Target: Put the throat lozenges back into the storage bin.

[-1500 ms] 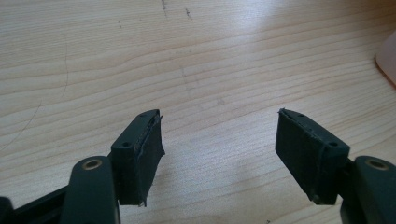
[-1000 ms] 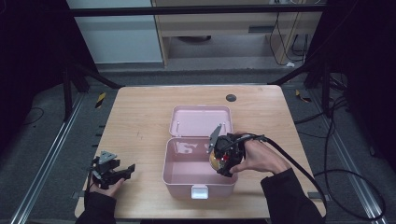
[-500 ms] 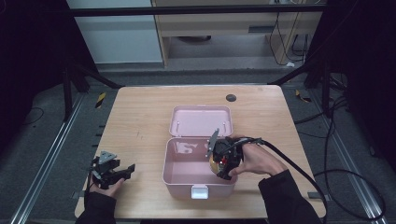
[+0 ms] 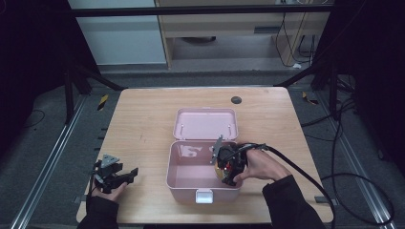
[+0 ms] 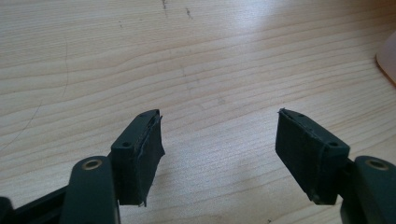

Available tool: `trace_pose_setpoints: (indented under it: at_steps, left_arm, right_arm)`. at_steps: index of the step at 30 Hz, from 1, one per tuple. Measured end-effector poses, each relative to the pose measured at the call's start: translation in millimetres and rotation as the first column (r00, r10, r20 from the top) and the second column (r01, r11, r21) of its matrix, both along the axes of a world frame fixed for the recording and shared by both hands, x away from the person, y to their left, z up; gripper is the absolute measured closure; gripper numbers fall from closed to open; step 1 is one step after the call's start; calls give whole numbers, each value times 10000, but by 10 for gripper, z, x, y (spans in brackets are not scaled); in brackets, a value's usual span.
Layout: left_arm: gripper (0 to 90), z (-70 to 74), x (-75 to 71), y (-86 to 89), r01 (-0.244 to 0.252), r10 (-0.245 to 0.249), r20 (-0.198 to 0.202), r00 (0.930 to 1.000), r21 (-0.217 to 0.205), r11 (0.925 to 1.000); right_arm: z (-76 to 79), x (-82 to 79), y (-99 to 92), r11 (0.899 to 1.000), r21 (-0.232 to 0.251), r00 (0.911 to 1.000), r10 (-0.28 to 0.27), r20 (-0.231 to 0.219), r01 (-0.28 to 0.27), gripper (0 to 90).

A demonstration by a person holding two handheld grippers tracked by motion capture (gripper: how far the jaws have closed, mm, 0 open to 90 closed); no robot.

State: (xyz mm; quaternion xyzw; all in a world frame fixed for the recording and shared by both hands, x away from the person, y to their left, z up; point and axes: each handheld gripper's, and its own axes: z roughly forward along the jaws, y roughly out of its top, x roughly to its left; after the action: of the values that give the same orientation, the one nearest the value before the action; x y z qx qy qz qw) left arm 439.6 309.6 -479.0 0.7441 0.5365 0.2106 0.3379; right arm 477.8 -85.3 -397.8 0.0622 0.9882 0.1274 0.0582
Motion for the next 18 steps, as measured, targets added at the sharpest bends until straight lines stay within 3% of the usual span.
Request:
trace_pose_setpoints:
  at_steps: [15,18]
  left_arm:
    - [310,-4,2,-4,10,-10,-19,10000,41,10000]
    - [310,-6,3,-5,15,-15,-34,10000,48,10000]
  right_arm:
    - [-36,-7,-33,9999,-100,9999,-124,-42,123,173]
    - [-21,-16,-35,9999,55,9999,-155,41,154,179]
